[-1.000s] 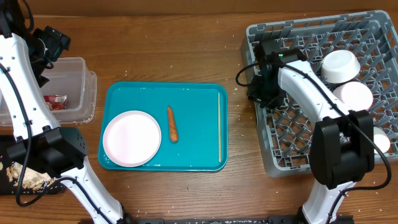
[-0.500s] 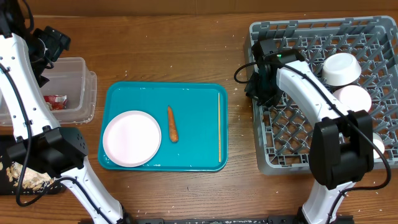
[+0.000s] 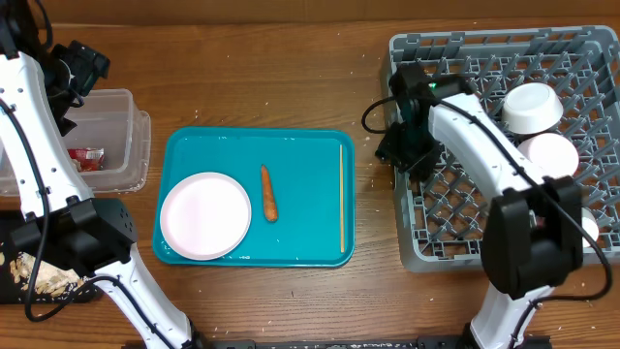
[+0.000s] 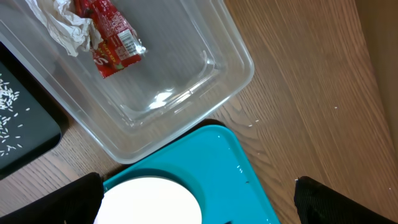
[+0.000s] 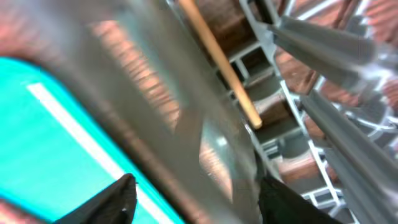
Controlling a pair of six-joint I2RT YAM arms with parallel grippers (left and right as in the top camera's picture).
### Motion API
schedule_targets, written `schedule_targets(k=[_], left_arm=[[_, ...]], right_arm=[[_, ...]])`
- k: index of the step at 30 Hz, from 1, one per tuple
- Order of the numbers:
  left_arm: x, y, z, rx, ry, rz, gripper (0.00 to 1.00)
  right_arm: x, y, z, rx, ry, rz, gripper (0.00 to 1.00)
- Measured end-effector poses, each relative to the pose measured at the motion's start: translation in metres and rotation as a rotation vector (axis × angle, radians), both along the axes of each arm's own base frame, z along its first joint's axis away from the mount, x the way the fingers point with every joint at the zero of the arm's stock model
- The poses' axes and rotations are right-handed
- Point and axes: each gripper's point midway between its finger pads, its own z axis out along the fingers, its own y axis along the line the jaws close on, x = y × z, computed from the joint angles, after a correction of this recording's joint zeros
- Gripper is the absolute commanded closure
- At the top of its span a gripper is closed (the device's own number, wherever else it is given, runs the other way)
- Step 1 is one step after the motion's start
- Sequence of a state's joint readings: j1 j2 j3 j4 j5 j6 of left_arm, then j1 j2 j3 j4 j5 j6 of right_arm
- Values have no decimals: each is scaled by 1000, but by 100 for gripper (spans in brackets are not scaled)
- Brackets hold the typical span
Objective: Sort waste into correct bins and load items into the dishwasher
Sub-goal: 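Move the right gripper back to the remaining chopstick on the tray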
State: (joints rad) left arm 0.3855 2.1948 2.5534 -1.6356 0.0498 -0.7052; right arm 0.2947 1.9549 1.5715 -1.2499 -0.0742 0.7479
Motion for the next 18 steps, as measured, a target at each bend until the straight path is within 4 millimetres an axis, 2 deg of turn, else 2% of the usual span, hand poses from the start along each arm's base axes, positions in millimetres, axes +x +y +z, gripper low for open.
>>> schedule_targets(k=[6,7,9,11,12,14,16,18], left_arm=[[0,0,0,0,0,0,0],[0,0,0,0,0,0,0],[0,0,0,0,0,0,0],[0,0,0,0,0,0,0],[0,0,0,0,0,0,0],[0,0,0,0,0,0,0],[0,0,0,0,0,0,0],[0,0,0,0,0,0,0]], right_arm=[[13,13,73,78,-183,68,33],[15,18,81,94,-219,98,32],[17,46,98,138,-306,223,25],[20,70,102,160,-364,316,16],[18,95,103,174,-403,405,14],[9,123,101,161,-440,508,12],[2,135,92,130,-443,544,12],[-3,143,70,85,-413,570,13]])
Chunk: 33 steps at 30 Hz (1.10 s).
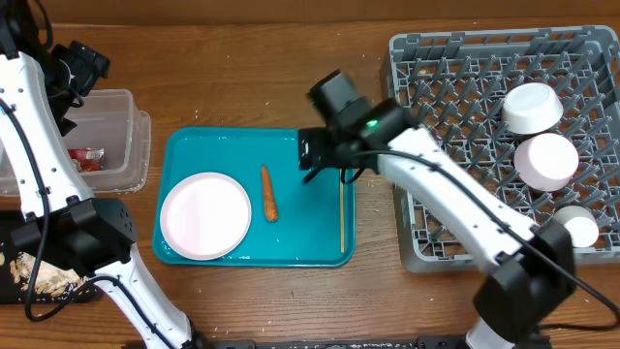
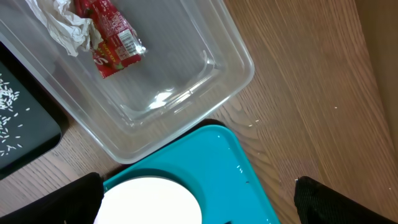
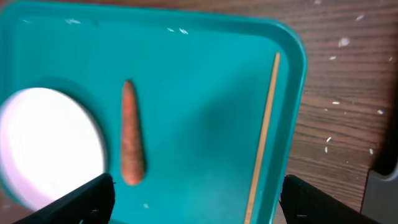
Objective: Sort waste into correct bins and load items into the dishwasher
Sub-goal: 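Move the right gripper back to the remaining chopstick on the tray, then grasp the second chopstick with the right gripper and lift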
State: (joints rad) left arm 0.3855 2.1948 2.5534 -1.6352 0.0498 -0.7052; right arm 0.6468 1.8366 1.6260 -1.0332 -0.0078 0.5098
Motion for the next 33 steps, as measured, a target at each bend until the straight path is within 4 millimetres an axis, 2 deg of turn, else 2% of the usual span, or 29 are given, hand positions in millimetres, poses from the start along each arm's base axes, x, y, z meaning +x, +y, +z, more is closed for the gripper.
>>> schedule_targets(k=[6,12,17,24,30,33], left_arm=[[0,0,0,0,0,0,0],[0,0,0,0,0,0,0],[0,0,0,0,0,0,0],[0,0,0,0,0,0,0],[0,0,0,0,0,0,0],[0,0,0,0,0,0,0]], right_arm=[[4,-7,-64,-124,95,-23,18],[0,-10,-101,-180,164,-22,20],[-2,-9,-113,-189,194,-19,20],[-1,-8,-116,-185,192,-21,17],[-5,-6,-137,-194,238,-16,23],[-6,-7,-141,-198,247,-15,26]])
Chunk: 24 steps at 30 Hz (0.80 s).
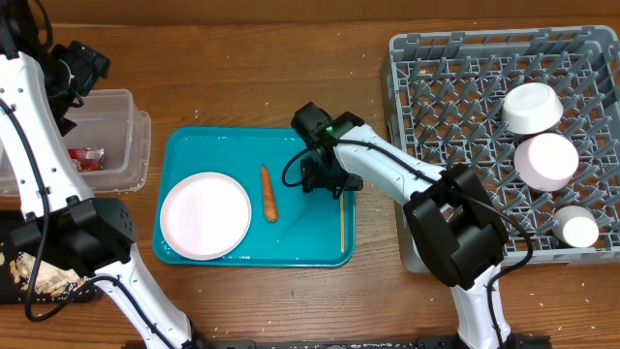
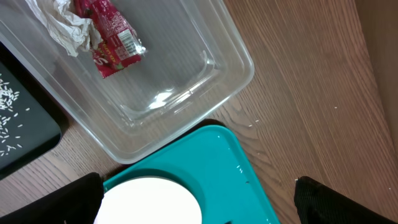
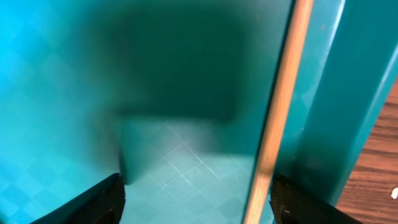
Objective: Sort waste into correct bins and load items into the dishwasher
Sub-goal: 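Grasp the second chopstick with the right gripper and lift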
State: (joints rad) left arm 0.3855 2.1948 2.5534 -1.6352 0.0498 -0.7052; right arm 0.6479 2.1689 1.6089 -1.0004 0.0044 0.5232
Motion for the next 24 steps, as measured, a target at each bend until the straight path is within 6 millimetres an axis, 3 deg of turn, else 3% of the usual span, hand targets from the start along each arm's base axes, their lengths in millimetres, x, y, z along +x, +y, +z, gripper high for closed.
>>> schedule_targets(k=[1,4,13,19,22,24], left_arm=[[0,0,0,0,0,0,0],[0,0,0,0,0,0,0],[0,0,0,0,0,0,0],[0,0,0,0,0,0,0],[0,0,0,0,0,0,0],[0,0,0,0,0,0,0]], right_arm=[[1,1,0,3,-3,0,28],[3,1,-2,9,-20,-6,53],[-3,-2,-3,4,0,-31,95],[-16,-17,4,-37,85,-64,96],[-8,-26,20,-43,105,-94,96],[7,-34,38,-27,88,-112,96]])
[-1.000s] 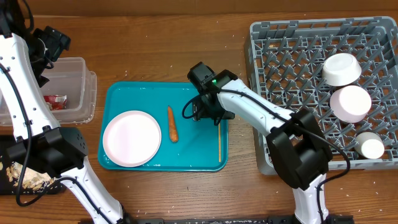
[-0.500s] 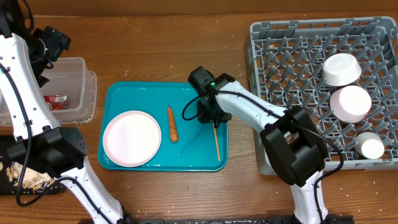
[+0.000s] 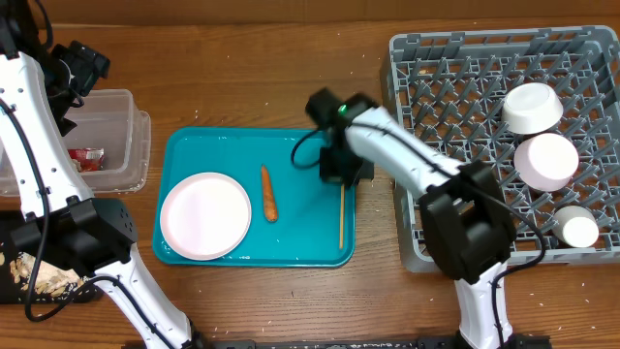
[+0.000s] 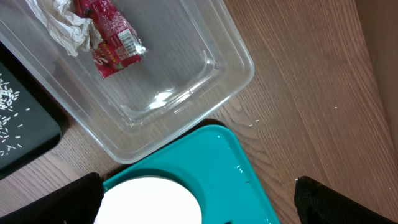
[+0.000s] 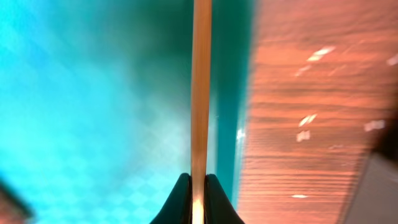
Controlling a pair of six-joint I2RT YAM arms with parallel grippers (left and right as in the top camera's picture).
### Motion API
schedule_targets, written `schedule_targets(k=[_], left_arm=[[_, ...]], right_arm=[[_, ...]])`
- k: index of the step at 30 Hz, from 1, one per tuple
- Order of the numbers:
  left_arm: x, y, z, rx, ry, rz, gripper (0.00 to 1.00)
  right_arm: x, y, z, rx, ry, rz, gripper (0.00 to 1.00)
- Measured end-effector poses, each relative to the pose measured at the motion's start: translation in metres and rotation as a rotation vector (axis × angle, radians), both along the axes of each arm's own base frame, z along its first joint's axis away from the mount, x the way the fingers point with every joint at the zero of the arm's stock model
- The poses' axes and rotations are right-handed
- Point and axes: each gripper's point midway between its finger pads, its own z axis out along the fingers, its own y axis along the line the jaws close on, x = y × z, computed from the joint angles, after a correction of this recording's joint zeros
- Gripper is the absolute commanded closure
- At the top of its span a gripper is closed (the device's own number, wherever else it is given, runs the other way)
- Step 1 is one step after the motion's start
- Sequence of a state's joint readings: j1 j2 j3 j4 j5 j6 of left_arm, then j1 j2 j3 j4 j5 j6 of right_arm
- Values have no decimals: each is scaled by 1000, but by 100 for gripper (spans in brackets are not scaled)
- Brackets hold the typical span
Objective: Sort waste into correct bins and load items into the dishwasher
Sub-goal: 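Grasp the second chopstick with the right gripper and lift, then drop the second chopstick into the rack's left side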
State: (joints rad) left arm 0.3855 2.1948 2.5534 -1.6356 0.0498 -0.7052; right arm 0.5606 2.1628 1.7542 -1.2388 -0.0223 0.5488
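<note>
A wooden chopstick (image 3: 341, 215) lies along the right edge of the teal tray (image 3: 300, 247); my right gripper (image 3: 344, 170) is shut on its upper part, and in the right wrist view the chopstick (image 5: 201, 74) runs straight up from between the pinched fingertips (image 5: 181, 193). On the tray also lie a small carrot (image 3: 268, 192) and a white plate (image 3: 204, 215). The grey dishwasher rack (image 3: 465, 116) stands at the right. My left gripper (image 4: 199, 211) hangs open high above the clear bin (image 4: 205, 68) and the tray corner.
The clear bin holds a red wrapper (image 4: 112, 37) and crumpled paper (image 4: 68, 22). A black tray (image 4: 18, 130) with rice grains sits beside it. In the rack rest white bowls (image 3: 531, 107) and a cup (image 3: 579, 231).
My right gripper was open low over the tray with the chopstick between its fingers; now it is shut on the chopstick. The left arm has not moved.
My right gripper was at the rack's left edge beside a wooden stick. Then it hung open above the tray, carrot and chopstick below. Then it was down at the chopstick, open. Now it is shut on it.
</note>
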Motion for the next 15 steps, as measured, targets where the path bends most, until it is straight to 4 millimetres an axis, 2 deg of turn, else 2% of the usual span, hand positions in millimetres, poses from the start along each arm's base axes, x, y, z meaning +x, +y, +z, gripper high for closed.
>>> schedule_targets(k=[3,6,7,10,13,15], left_arm=[[0,0,0,0,0,0,0],[0,0,0,0,0,0,0],[0,0,0,0,0,0,0],[0,0,0,0,0,0,0],[0,0,0,0,0,0,0],[0,0,0,0,0,0,0]], right_arm=[[20,-14,28,22,-37,-7,96],[46,-38,78,66,-136,-16,96],[52,-44,89,73,-165,-18,96],[75,-81,140,100,-311,-20,96],[87,-124,167,85,-394,-18,96],[92,-148,171,61,-413,-16,96]])
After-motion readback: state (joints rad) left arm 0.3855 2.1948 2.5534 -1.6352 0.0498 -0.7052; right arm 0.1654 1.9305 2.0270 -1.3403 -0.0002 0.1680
